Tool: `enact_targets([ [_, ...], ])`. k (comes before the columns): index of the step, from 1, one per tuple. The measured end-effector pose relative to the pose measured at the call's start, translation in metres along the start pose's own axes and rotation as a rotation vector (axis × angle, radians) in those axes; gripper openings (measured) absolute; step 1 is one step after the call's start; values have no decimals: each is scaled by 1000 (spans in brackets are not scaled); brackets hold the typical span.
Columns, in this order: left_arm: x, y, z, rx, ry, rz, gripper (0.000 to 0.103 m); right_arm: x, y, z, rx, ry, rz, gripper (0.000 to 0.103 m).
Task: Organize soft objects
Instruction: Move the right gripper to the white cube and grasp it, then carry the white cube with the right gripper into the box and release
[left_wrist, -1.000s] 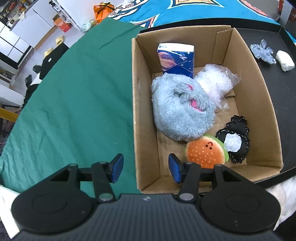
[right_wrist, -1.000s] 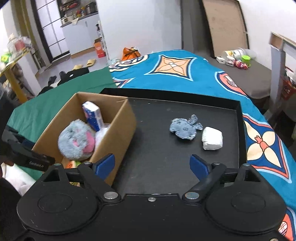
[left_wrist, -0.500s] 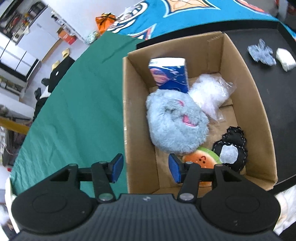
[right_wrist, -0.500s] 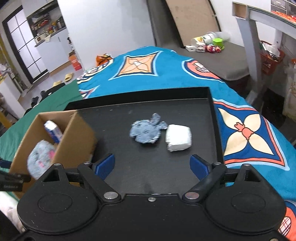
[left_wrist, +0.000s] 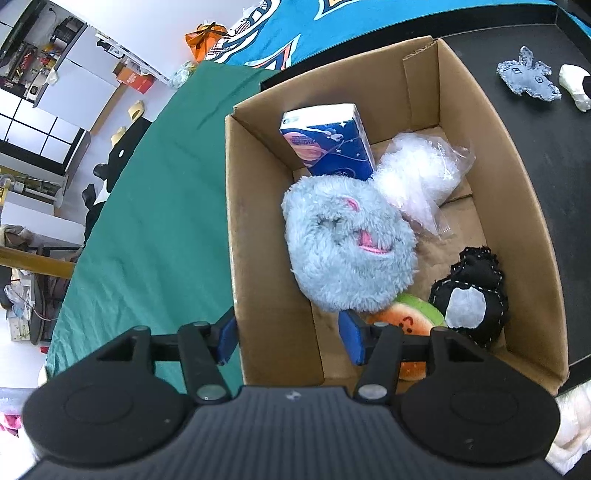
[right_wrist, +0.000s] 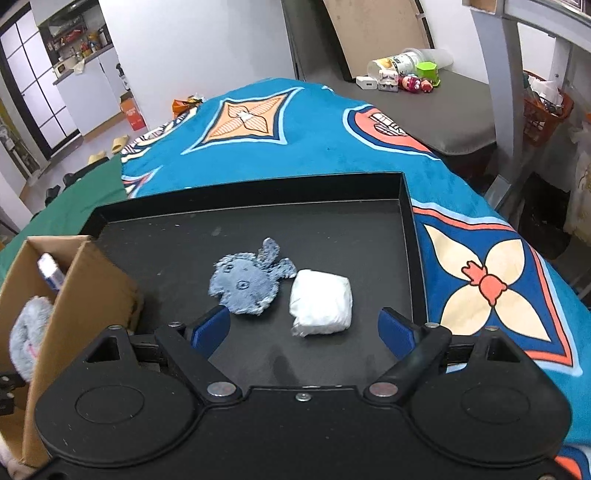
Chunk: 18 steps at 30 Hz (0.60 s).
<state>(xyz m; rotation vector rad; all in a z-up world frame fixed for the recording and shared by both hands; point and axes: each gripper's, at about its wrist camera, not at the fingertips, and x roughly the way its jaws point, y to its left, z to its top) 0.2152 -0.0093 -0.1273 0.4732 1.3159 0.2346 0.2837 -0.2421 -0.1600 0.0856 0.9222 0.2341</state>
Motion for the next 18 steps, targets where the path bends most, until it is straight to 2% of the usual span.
enact_targets([
  [10, 2, -5, 6, 4, 11, 12, 58, 26, -4, 3, -11, 48, -2, 74],
  [11, 2, -5, 5, 6, 12, 14, 58, 28, -3, 3, -21, 54, 2, 69],
  [14, 2, -5, 5, 8, 12, 14, 58, 35, -1, 2, -39, 82, 12, 40],
  [18, 2, -5, 5, 10, 9, 12, 58, 33, 2, -2, -69, 104, 18, 39],
])
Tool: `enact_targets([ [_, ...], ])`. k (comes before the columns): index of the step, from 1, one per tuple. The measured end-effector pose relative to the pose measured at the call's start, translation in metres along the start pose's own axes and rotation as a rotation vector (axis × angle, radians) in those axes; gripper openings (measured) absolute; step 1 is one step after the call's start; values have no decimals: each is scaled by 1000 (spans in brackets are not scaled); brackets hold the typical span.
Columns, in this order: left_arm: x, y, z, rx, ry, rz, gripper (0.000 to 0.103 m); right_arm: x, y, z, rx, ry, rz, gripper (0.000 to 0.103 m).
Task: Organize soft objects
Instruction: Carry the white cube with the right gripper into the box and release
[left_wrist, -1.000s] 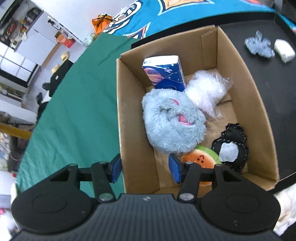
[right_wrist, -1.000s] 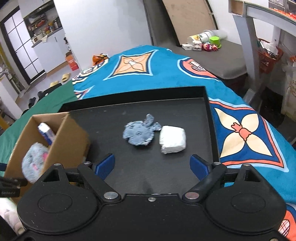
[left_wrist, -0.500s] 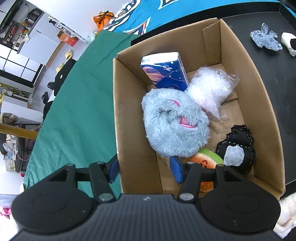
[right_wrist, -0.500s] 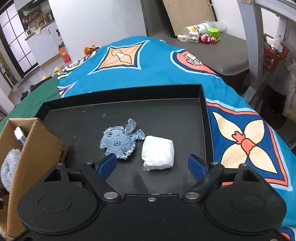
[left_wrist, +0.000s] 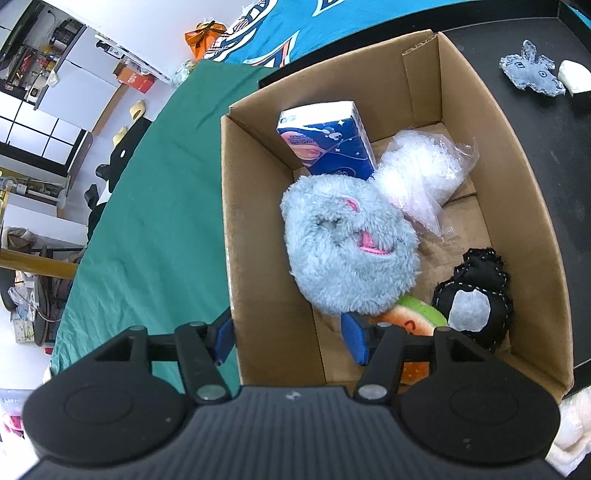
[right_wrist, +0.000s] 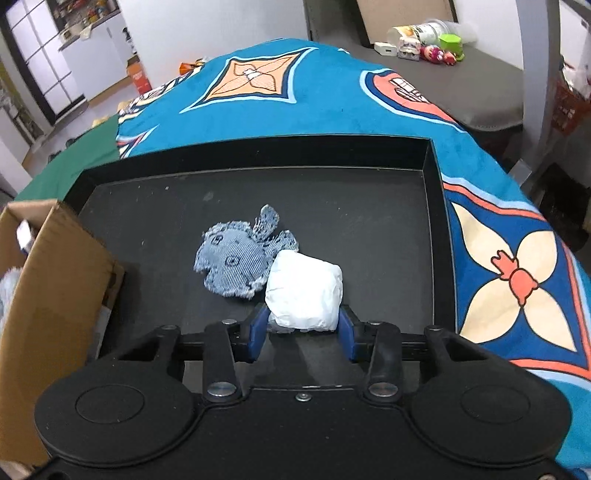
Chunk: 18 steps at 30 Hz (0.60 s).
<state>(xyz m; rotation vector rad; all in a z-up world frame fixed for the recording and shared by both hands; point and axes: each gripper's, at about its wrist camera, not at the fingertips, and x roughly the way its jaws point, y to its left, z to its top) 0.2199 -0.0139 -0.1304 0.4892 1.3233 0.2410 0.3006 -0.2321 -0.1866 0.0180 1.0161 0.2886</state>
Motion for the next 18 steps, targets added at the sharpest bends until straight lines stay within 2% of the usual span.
enact_targets([
  [8, -3, 4, -5, -13, -17, -24, 58, -21, 7, -9, 0, 2, 11, 39],
  [18, -10, 11, -14, -34, -41, -54, 58, -59, 27, -10, -13, -45, 20, 39],
])
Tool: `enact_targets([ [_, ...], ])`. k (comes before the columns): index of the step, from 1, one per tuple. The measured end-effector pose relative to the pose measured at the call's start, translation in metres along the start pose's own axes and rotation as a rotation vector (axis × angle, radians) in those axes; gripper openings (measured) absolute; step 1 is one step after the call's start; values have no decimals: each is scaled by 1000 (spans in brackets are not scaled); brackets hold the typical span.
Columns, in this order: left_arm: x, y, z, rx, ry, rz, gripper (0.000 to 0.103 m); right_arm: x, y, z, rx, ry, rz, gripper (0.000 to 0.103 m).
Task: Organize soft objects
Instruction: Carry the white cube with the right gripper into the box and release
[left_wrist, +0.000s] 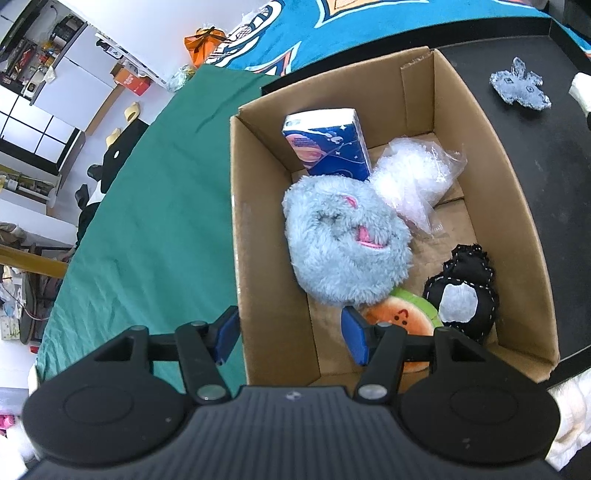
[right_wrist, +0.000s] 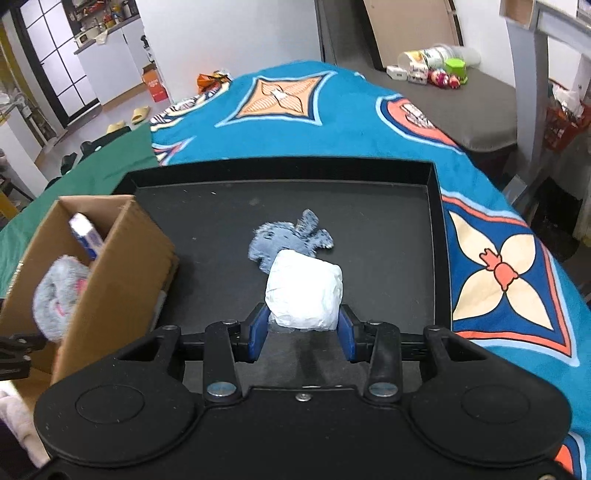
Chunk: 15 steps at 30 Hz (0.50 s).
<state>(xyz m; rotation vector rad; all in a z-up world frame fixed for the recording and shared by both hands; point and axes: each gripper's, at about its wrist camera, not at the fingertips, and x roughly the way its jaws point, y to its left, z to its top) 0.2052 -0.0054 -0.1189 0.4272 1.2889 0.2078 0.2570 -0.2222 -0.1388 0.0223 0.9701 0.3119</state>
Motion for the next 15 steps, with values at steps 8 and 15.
enact_targets([
  [8, -5, 15, -5, -57, -27, -31, 58, -28, 17, 4, 20, -13, 23, 39],
  [15, -9, 23, -10, -84, -60, -55, 58, -42, 35, 4, 2, -26, 21, 39],
])
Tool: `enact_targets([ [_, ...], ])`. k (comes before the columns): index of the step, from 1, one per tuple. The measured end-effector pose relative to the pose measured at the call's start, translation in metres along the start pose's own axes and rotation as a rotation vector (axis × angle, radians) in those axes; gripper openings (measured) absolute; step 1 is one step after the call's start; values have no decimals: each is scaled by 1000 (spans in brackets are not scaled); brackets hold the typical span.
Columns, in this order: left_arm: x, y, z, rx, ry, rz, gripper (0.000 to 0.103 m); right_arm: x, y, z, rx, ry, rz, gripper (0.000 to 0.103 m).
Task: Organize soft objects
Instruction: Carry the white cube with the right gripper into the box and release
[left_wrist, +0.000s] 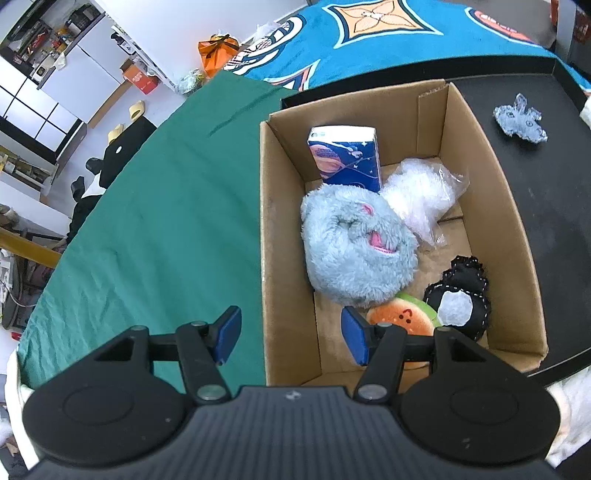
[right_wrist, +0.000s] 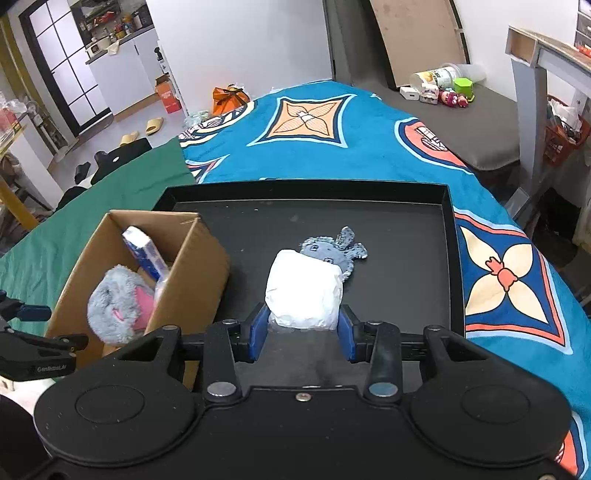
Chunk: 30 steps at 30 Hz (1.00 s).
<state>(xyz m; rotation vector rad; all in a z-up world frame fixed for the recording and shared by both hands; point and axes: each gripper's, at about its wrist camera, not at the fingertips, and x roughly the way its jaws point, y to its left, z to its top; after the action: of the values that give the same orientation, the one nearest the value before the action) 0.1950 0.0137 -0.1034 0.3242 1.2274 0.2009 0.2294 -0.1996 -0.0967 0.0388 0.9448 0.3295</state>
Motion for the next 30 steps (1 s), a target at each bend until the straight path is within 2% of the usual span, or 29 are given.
enact_targets([
  [9, -1, 12, -5, -45, -19, -56, 58, -9, 25, -4, -39, -6, -5, 39],
  [18, 6, 26, -8, -89, -6, -117, 57, -11, 49, 0, -82, -17, -4, 39],
  [30, 21, 41, -11, -146, 31, -196, 49, -12, 85, 2, -143, -31, 31, 40],
])
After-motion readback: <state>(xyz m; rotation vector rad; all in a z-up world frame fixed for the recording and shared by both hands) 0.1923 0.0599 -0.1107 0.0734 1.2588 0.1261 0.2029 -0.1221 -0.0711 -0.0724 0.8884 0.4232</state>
